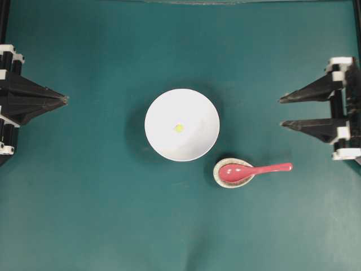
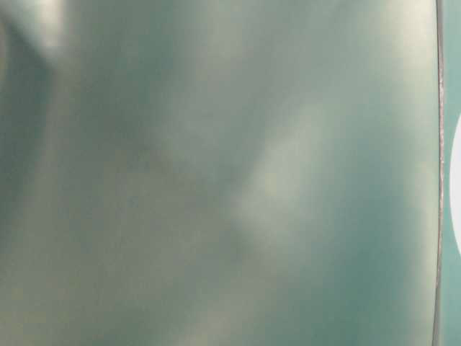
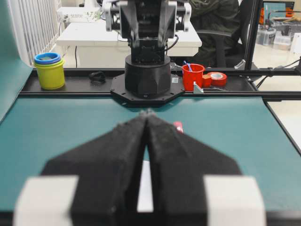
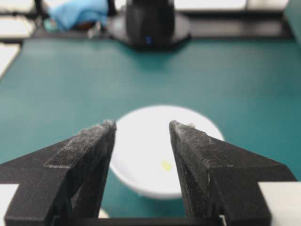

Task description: Scoop the yellow hexagonal prism block from the bowl with a spoon using the right arm.

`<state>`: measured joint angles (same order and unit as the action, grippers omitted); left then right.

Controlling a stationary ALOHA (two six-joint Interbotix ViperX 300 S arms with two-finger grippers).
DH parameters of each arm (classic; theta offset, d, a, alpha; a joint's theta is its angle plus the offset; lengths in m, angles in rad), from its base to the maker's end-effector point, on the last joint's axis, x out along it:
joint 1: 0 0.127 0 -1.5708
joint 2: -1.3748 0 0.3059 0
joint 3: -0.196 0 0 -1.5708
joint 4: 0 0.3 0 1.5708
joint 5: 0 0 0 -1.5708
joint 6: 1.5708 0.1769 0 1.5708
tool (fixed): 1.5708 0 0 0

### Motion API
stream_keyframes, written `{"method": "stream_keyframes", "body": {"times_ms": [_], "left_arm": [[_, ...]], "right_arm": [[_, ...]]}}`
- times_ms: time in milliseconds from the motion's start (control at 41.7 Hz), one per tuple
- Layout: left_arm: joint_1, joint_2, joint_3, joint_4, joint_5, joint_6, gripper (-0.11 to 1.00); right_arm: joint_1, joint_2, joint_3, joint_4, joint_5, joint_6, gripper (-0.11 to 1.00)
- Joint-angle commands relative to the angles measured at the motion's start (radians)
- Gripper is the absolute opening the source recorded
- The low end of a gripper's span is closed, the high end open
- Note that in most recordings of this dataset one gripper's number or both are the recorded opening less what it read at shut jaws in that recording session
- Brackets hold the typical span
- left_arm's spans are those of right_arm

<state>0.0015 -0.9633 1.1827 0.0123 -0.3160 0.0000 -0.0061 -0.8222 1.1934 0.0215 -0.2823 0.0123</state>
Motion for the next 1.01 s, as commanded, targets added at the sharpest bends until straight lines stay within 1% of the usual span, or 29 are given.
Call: {"method": "stream_keyframes", "body": {"times_ms": [0,72,120,168,288,360,480,671,815,983], "left_arm": [[-0.002,0.011,-0.023,0.002,-0.003,0.002,0.01],[-0.002,0.011,-0.023,0.002,-0.003,0.002,0.01],[-0.002,0.011,-0.023,0.002,-0.003,0.002,0.01],[-0.002,0.011,-0.023,0.002,0.0,0.003,0.01],[-0.002,0.011,-0.023,0.005,0.006,0.006,0.01],[-0.002,0.011,-0.023,0.006,0.008,0.006,0.01],[-0.002,0.011,-0.023,0.006,0.008,0.006,0.01],[-0.002,0.012,-0.023,0.006,0.008,0.006,0.01],[-0.002,0.012,-0.023,0.006,0.008,0.006,0.01],[-0.002,0.012,-0.023,0.006,0.008,0.006,0.01]], "right_arm": [[0.003,0.052,0.012,0.008,-0.067,0.003,0.55],[0.012,0.1,0.041,0.011,-0.137,0.005,0.55],[0.025,0.143,0.071,0.025,-0.209,0.006,0.55],[0.035,0.17,0.091,0.035,-0.256,0.009,0.55],[0.098,0.275,0.156,0.064,-0.446,0.028,0.55],[0.152,0.347,0.19,0.089,-0.568,0.044,0.55],[0.229,0.468,0.206,0.129,-0.721,0.058,0.55],[0.305,0.669,0.193,0.198,-0.845,0.058,0.55],[0.348,0.79,0.175,0.23,-0.917,0.071,0.55],[0.364,0.864,0.169,0.245,-0.945,0.087,0.55]]}}
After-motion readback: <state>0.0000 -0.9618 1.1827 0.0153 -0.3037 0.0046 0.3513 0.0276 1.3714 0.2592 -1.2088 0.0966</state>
